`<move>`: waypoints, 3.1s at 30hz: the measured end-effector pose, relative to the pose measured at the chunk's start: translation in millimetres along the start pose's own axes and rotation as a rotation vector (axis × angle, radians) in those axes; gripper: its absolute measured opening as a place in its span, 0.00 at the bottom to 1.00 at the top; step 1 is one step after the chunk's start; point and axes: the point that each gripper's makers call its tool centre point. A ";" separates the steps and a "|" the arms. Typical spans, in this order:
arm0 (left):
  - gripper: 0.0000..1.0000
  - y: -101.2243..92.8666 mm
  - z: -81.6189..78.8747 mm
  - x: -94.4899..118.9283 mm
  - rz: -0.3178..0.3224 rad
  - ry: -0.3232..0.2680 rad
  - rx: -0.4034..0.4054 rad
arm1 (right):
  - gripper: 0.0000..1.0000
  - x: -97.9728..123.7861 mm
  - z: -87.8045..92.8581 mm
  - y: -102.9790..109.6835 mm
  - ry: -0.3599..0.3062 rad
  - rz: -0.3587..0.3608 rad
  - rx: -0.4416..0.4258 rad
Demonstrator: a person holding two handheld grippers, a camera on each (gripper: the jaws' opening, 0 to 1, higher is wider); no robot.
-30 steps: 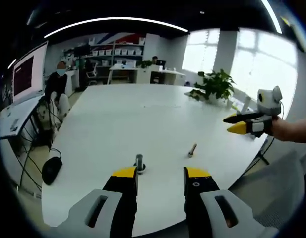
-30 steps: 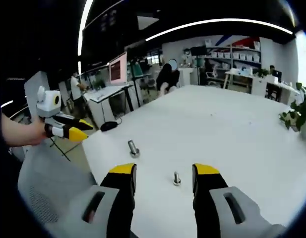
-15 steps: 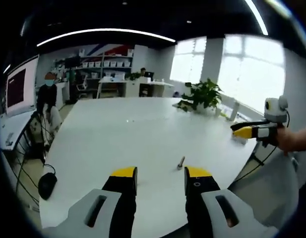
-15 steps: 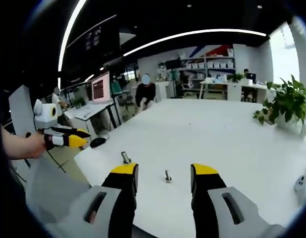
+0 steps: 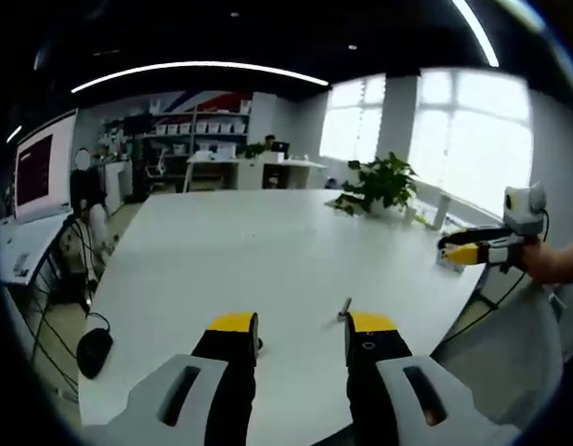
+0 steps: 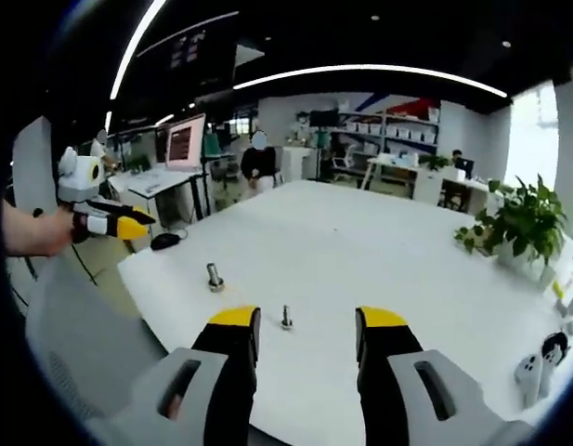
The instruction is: Place the washer onto the threaded stud by aligning its center hole with the stud, sliding it down to the base, and recovering from edge contact or off-axis alignment until the washer reaches the visible bottom stop.
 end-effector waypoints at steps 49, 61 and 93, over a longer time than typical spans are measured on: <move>0.35 -3.1 7.3 1.7 -0.033 0.020 -0.044 | 0.42 -6.6 20.6 4.7 0.053 -0.004 0.021; 0.35 1.9 8.7 3.4 -0.070 0.022 -0.048 | 0.42 -11.8 26.6 12.2 0.094 -0.010 0.092; 0.34 0.4 8.4 6.5 -0.080 0.016 -0.075 | 0.39 -17.8 35.7 30.0 0.167 -0.028 0.282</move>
Point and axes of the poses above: the point that each gripper's makers call its tool centre point, and the gripper's own axes: x roughly backward along the fingers, y roughly to its left, z roughly out of its underside, and after that the axes turned 11 degrees about y, right-handed
